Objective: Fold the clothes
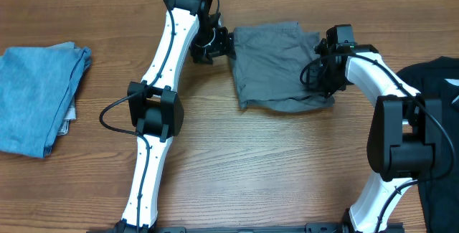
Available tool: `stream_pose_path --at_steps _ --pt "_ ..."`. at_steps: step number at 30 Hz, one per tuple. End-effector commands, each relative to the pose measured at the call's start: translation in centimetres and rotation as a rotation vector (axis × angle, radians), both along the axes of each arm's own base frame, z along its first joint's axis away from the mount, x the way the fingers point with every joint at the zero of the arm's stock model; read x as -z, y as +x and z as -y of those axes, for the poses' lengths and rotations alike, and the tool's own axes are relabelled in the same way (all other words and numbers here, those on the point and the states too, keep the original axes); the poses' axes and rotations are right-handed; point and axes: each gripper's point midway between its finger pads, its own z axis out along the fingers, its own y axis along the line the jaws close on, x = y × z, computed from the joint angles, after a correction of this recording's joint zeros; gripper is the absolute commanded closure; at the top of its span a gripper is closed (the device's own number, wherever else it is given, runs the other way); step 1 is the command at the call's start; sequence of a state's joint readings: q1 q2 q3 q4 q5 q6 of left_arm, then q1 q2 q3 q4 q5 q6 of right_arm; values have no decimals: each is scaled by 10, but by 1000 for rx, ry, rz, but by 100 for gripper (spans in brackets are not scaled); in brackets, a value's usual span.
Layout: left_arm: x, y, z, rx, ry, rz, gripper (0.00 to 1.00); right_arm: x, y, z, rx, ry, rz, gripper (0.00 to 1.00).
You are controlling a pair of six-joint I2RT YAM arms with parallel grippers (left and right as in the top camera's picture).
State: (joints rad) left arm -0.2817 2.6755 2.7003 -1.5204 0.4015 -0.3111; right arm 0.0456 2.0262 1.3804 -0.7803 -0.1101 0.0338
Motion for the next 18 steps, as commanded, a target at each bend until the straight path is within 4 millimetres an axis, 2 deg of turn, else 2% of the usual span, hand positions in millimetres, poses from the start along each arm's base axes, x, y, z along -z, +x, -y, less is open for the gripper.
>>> stream_pose_path --at_steps 1,3,4,5,9,11,14,18 --pt "-19 -31 27 57 -96 -85 25 7 -14 -4 0 25 -41 88" --pt "-23 -45 37 98 -113 -115 27 7 -14 -4 0 26 -40 88" --pt "-23 -47 40 113 -112 -116 43 7 -13 -4 0 26 -40 88" --pt "-23 -50 43 127 -116 -118 96 7 -13 -4 0 26 -40 88" --pt "-44 -71 72 246 -313 -146 96 7 -13 -5 -1 30 -39 88" --pt "-43 -69 74 252 -310 -131 96 6 -12 -9 -5 53 -34 88" --pt "-42 -71 90 264 -312 -115 96 6 -12 -9 -6 55 -34 88" --pt "-27 -84 93 290 -167 -121 96 6 -12 -9 -6 55 -35 88"
